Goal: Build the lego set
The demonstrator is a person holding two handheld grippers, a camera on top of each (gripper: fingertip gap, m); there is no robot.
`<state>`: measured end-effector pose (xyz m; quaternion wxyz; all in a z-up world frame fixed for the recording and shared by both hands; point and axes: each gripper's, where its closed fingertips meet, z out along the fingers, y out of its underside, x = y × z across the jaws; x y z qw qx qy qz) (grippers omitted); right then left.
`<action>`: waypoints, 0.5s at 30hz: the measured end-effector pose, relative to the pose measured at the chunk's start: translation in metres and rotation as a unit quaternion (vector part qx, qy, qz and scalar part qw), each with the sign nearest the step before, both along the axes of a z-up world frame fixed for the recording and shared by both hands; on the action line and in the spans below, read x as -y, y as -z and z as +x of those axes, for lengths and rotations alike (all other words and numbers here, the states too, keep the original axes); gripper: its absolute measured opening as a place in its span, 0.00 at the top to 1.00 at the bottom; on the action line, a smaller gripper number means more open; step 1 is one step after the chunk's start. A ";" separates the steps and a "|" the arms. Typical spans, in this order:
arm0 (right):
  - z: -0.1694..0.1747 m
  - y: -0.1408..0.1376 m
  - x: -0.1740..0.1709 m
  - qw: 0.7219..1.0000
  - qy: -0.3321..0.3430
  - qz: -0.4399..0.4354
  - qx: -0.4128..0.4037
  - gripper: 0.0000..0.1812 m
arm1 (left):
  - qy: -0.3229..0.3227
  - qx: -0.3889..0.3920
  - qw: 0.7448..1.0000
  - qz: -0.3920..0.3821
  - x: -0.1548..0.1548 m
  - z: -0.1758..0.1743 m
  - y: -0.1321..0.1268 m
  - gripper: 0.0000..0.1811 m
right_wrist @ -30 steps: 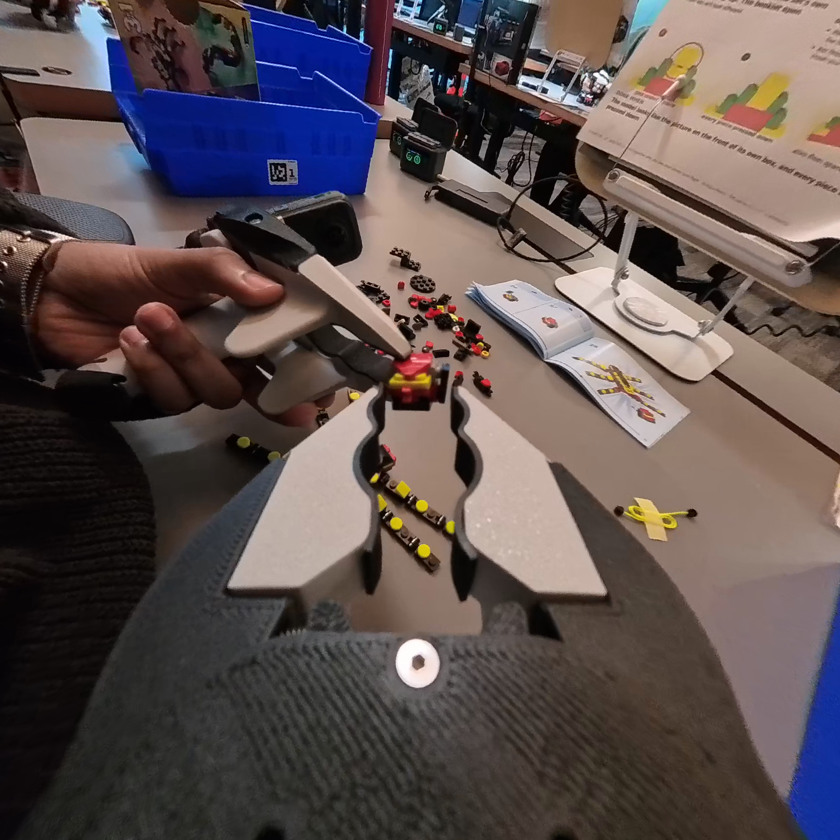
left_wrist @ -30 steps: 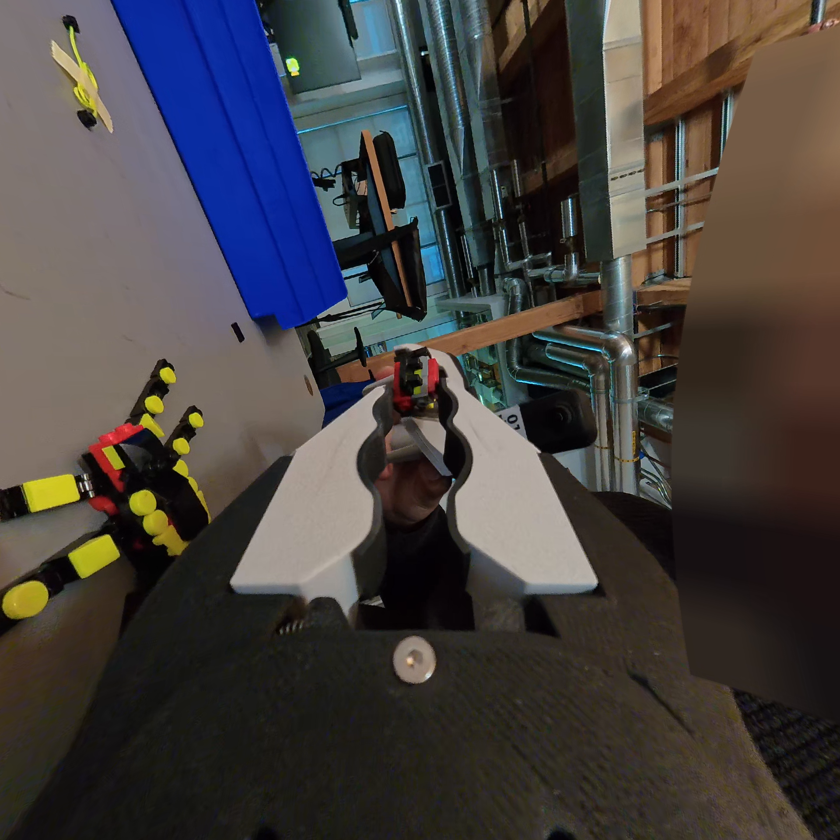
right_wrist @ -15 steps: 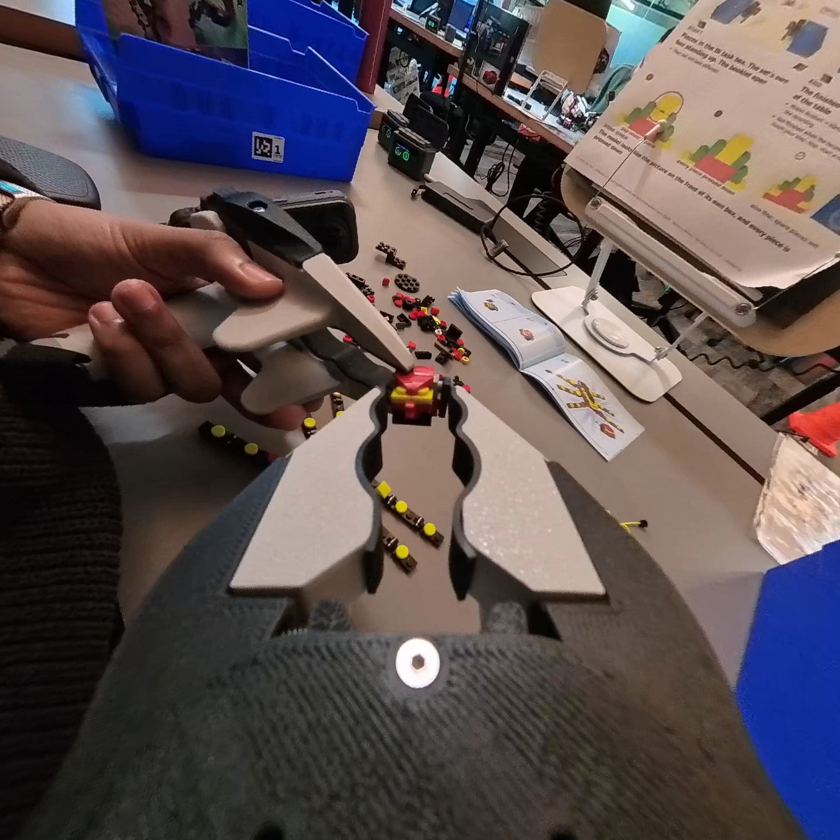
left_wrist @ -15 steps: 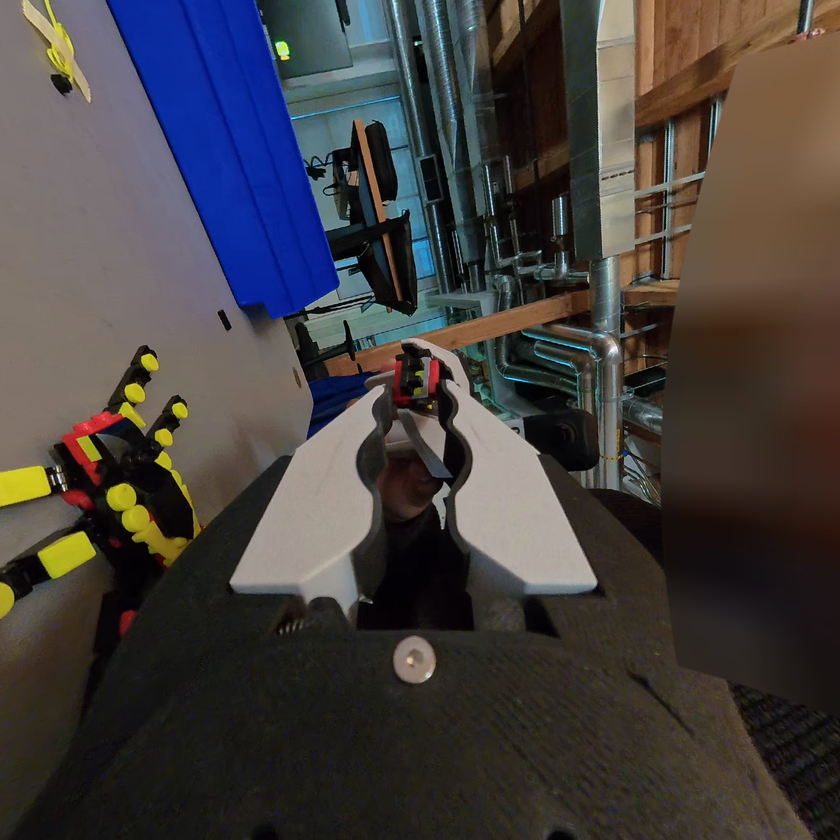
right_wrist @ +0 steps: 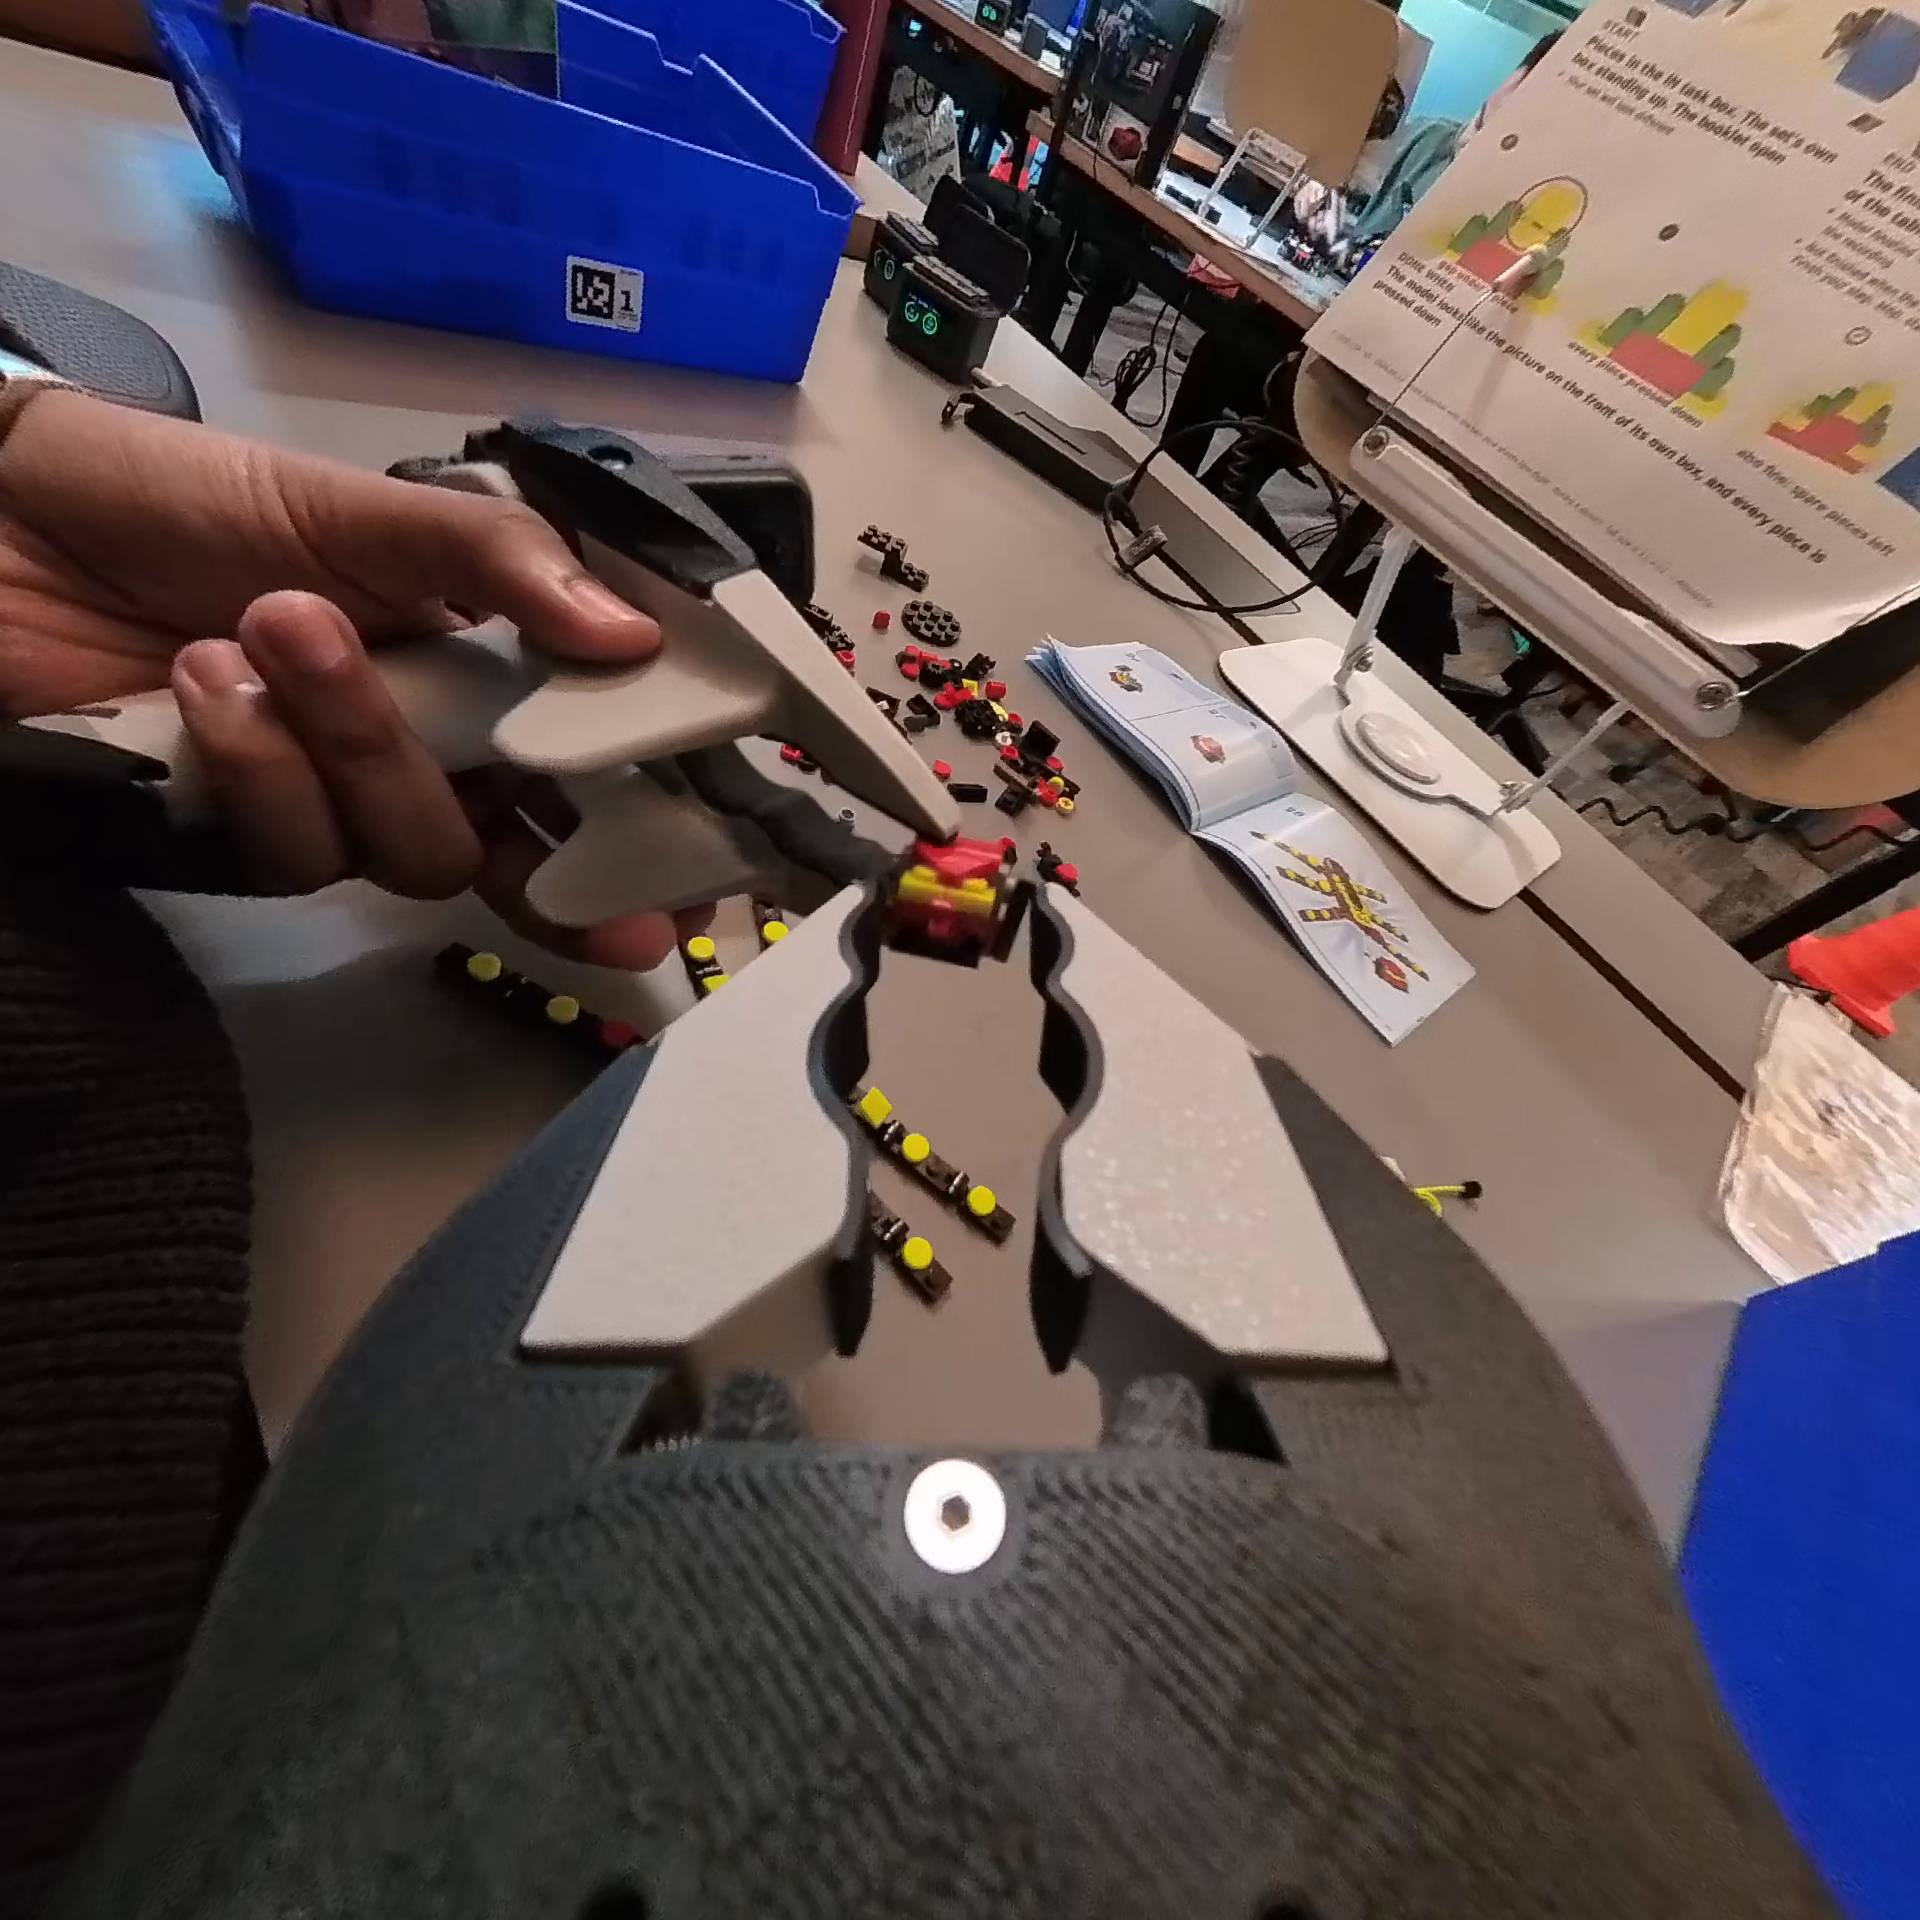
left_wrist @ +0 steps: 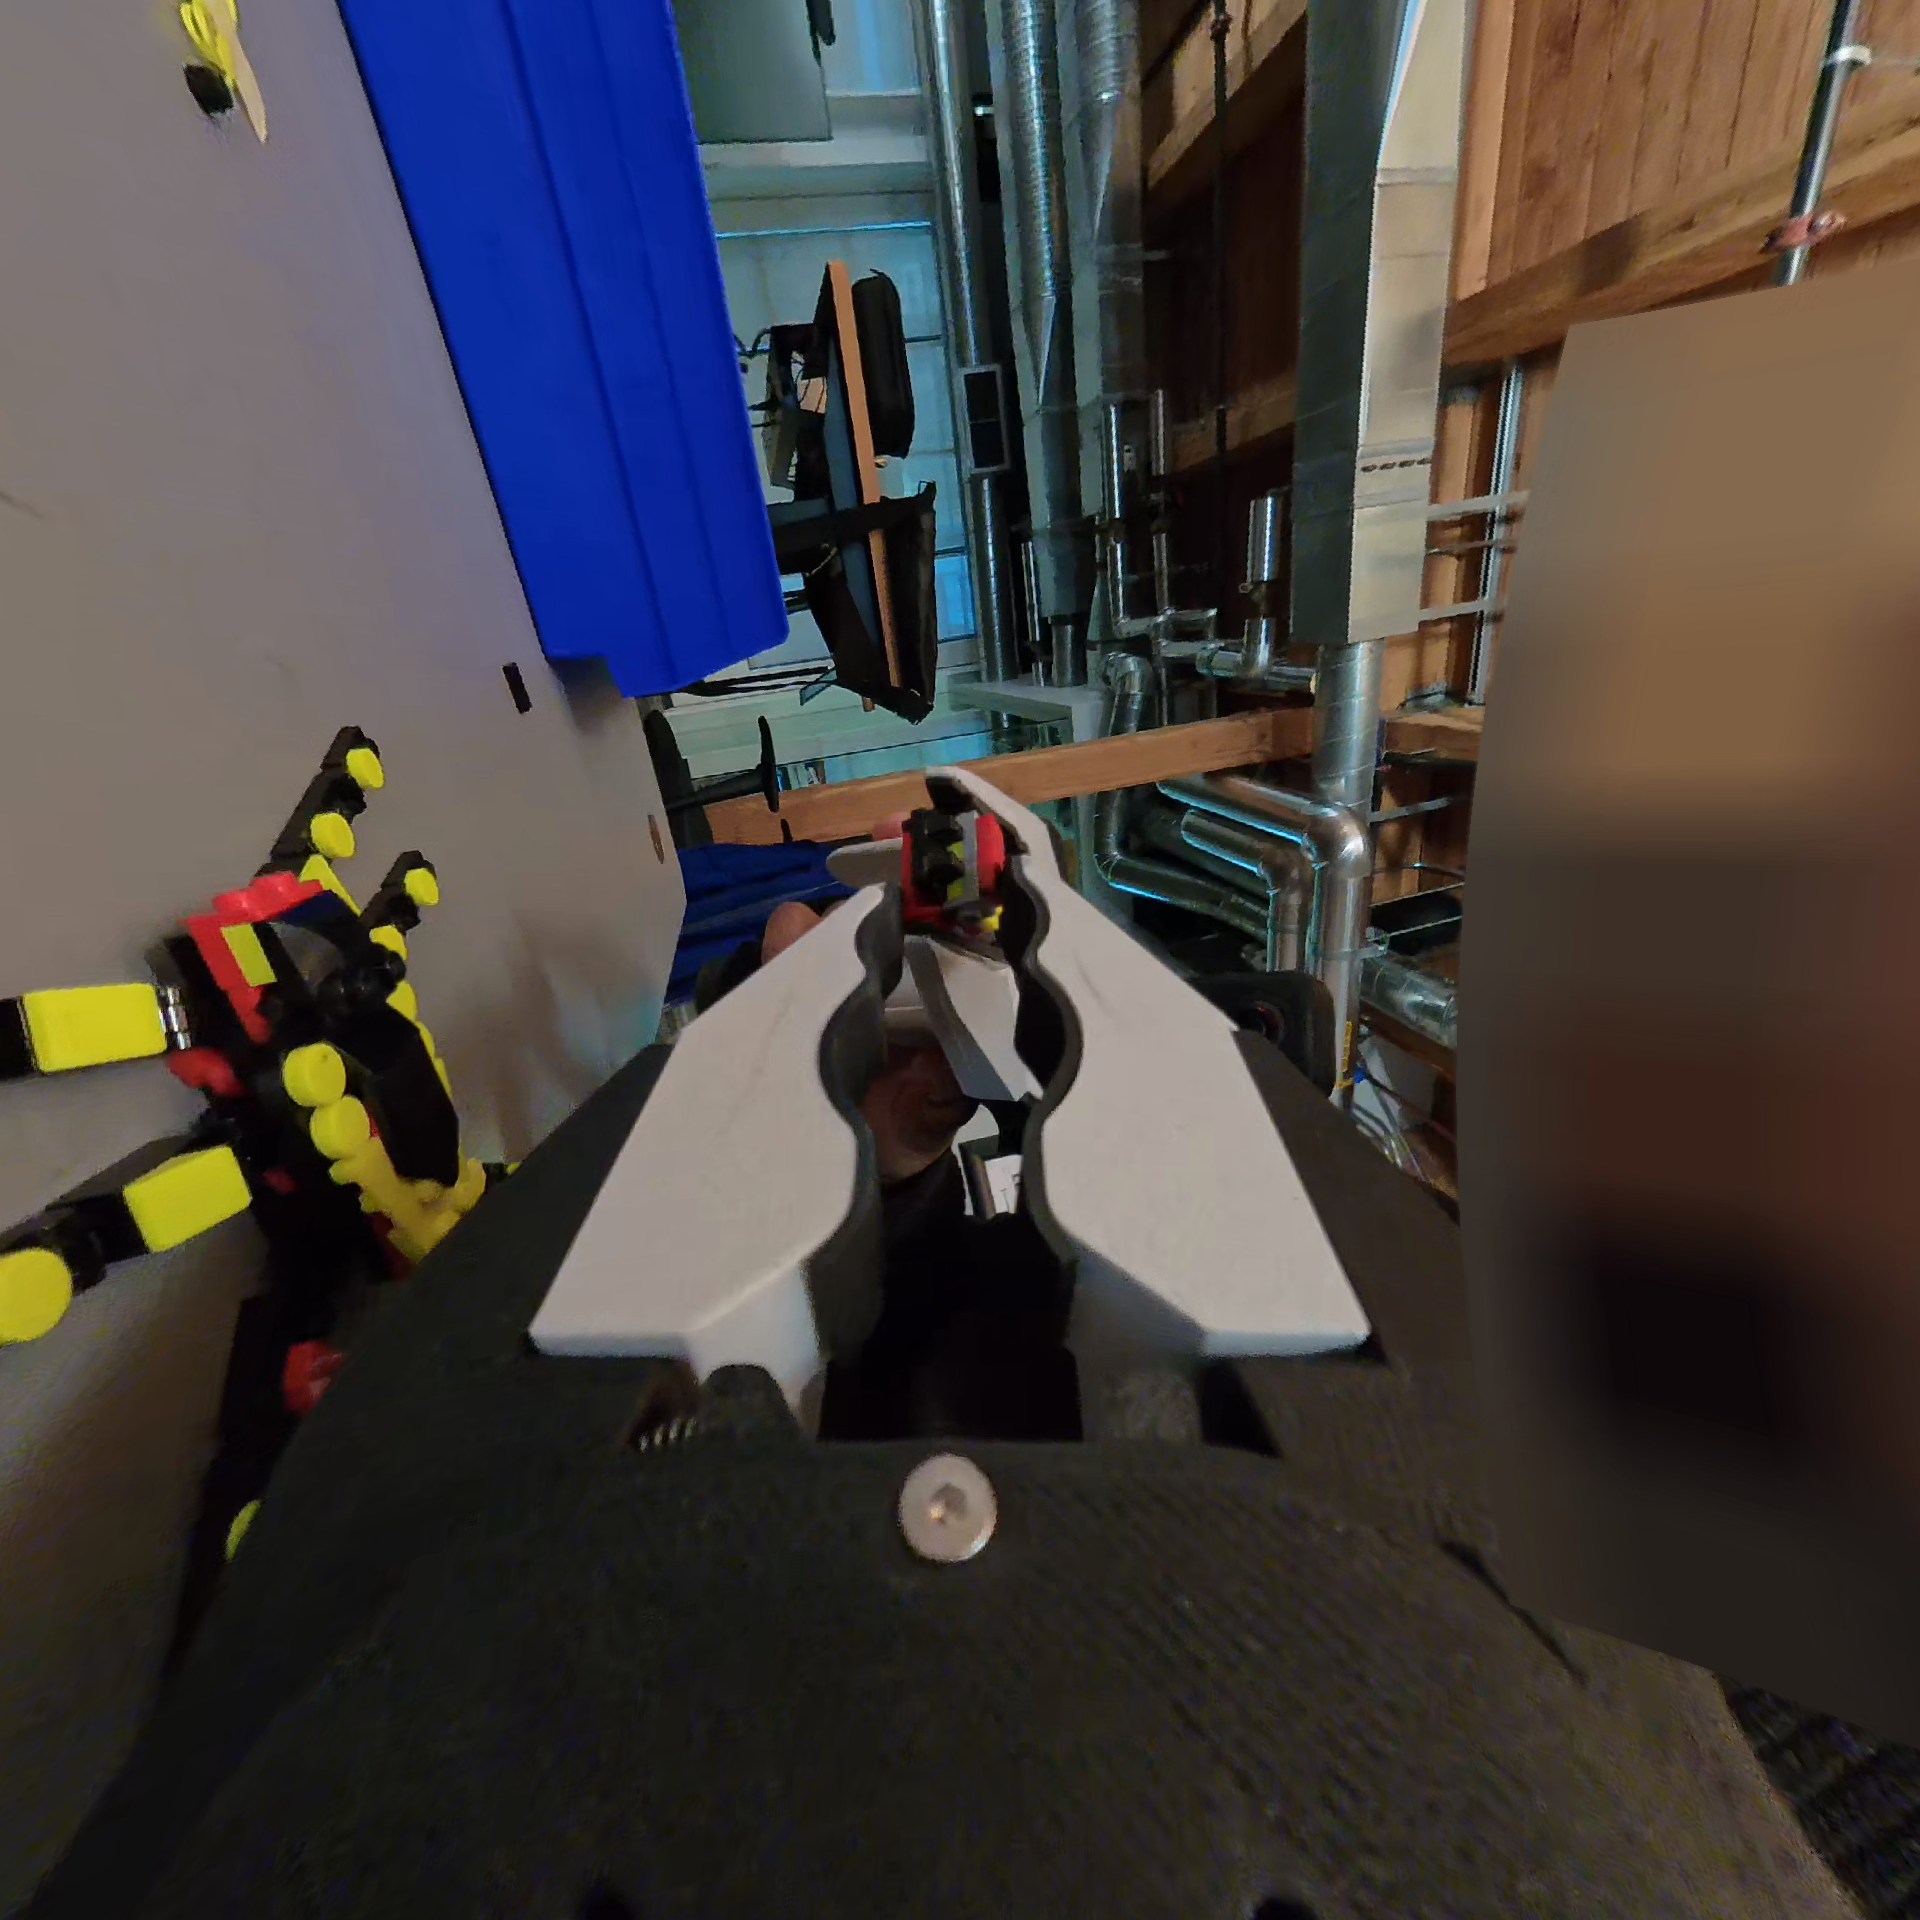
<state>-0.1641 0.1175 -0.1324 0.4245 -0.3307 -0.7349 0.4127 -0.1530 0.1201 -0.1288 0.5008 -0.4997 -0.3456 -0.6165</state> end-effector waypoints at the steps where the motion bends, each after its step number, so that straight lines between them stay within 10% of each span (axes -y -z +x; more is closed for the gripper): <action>1: 0.000 0.000 0.000 1.000 0.000 0.000 0.000 0.85 | 0.001 0.003 1.000 0.002 0.000 0.000 0.000 0.91; 15: 0.001 -0.002 0.002 1.000 -0.002 -0.005 -0.006 0.85 | 0.012 -0.007 1.000 0.003 0.001 0.004 -0.001 0.91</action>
